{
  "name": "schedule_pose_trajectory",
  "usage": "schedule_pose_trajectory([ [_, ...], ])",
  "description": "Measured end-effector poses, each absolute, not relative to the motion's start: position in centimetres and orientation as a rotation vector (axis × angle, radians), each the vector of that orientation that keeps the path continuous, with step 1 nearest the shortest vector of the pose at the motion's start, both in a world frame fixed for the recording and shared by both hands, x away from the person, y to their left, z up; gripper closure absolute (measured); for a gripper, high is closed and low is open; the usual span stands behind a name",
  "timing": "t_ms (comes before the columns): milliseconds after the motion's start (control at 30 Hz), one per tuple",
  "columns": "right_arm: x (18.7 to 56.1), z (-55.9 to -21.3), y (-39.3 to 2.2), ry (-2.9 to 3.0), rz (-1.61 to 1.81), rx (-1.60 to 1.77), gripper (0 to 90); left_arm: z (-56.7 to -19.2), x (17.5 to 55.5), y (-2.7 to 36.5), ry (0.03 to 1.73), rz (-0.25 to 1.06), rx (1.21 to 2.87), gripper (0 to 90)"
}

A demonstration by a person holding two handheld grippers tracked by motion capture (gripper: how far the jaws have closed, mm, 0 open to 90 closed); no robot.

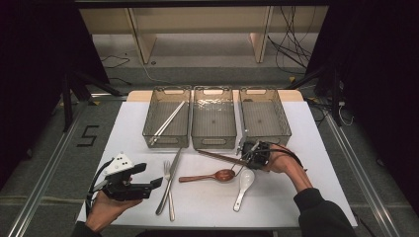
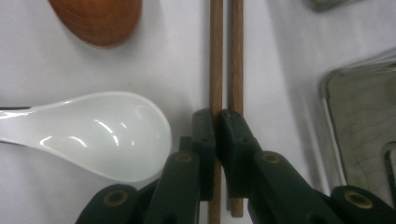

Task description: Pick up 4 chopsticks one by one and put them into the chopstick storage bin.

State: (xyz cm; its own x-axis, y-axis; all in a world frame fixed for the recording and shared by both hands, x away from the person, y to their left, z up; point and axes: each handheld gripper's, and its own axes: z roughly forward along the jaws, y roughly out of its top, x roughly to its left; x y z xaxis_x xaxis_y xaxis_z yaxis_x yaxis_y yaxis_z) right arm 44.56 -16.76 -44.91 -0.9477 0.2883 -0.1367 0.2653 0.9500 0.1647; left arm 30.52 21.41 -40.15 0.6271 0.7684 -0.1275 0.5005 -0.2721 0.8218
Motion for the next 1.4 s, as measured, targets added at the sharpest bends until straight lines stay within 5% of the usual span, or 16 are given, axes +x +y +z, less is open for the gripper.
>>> schedule_pose_trajectory([
  [800, 39.6, -40.1, -15.5, 2.859, 0.396, 0.262, 85.1, -39.6, 31.7, 20.3, 0.969, 0.295, 1.992, 20.9],
  [1400, 34.6, -39.8, -13.4, 2.870, 0.386, 0.064, 85.1, -38.2, 33.9, 14.5, 0.768, 0.274, 2.268, 20.2],
])
